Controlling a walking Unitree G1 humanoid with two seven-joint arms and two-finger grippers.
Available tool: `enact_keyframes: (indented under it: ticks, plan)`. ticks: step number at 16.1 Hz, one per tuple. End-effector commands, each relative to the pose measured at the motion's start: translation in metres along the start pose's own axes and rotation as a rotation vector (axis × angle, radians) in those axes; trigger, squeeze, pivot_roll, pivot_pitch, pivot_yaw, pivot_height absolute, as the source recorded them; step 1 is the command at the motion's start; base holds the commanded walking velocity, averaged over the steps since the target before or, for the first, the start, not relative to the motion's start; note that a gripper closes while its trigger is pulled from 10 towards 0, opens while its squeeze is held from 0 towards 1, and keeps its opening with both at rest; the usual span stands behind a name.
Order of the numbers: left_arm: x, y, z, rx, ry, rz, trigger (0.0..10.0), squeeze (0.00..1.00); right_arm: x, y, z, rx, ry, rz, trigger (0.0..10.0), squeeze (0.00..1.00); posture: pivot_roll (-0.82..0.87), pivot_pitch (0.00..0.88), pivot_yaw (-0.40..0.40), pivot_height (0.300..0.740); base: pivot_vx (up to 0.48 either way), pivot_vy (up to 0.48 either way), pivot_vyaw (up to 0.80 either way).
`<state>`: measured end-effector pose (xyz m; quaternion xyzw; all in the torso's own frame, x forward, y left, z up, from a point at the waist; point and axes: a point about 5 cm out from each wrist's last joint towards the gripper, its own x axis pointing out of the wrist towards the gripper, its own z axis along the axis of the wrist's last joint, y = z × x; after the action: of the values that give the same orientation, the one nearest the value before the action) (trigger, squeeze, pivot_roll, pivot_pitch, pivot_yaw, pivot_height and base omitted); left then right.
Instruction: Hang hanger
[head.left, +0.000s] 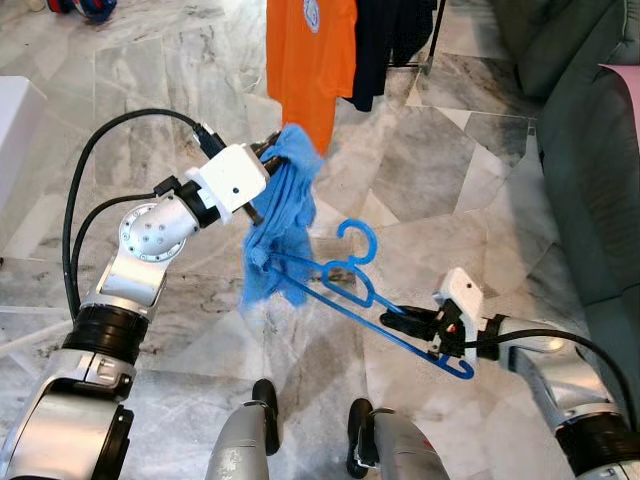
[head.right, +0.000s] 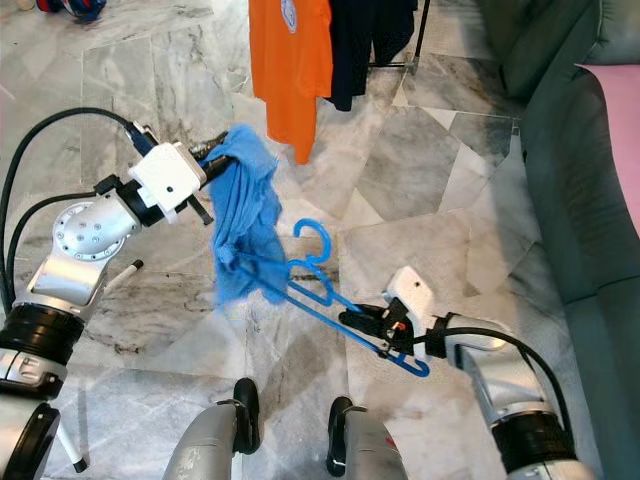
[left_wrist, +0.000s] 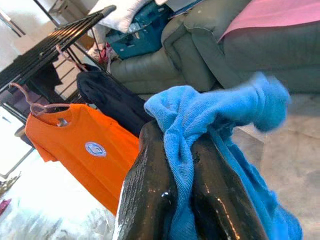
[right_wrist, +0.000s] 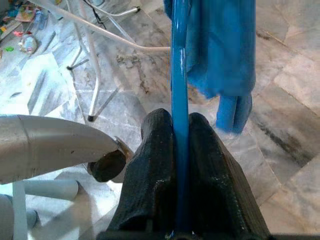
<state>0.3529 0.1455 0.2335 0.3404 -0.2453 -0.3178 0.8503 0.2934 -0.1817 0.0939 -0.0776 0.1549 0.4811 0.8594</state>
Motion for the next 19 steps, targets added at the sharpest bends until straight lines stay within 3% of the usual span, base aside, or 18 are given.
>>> enact_keyframes:
  ticks: [1, 3, 11, 14, 19]
  plan:
    - [-0.004, 0.001, 0.003, 0.011, -0.013, -0.01, 10.0, 0.0, -0.001, -0.002, -0.005, 0.002, 0.0, -0.039, 10.0, 0.0, 0.08, 0.365, 0.019, 0.74, 0.0, 0.0, 0.0]
    - [-0.009, 0.0, -0.004, 0.019, 0.038, -0.004, 10.0, 0.0, -0.002, -0.013, -0.003, -0.026, 0.006, -0.143, 10.0, 0.0, 0.08, 0.363, 0.022, 0.74, 0.0, 0.0, 0.0]
    - [-0.01, 0.004, -0.009, 0.034, 0.097, 0.055, 10.0, 0.0, 0.004, -0.012, -0.008, -0.011, 0.01, -0.149, 10.0, 0.0, 0.08, 0.358, 0.015, 0.74, 0.0, 0.0, 0.0]
    - [-0.014, 0.004, -0.017, 0.027, 0.157, 0.081, 10.0, 0.0, -0.003, -0.037, 0.002, -0.01, -0.063, -0.404, 10.0, 0.0, 0.08, 0.361, 0.017, 0.74, 0.0, 0.0, 0.0]
    - [-0.006, -0.002, -0.004, -0.008, 0.071, 0.071, 10.0, 0.0, -0.015, -0.054, 0.004, 0.042, -0.119, -0.589, 10.0, 0.0, 0.07, 0.365, 0.019, 0.74, 0.0, 0.0, 0.0]
